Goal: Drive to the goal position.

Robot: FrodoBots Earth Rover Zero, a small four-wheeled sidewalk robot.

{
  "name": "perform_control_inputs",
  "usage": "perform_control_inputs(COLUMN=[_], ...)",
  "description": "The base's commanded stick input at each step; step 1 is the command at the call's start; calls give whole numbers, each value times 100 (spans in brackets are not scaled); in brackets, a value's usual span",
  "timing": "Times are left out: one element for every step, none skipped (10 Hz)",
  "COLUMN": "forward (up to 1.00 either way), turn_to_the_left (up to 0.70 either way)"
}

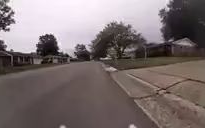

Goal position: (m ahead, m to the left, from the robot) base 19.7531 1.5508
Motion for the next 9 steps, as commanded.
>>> perform_control_inputs(forward=[100,100,100,100,100,100,100,100,100], turn_to_the_left=[0,0,0,0,0,0,0,0,0])
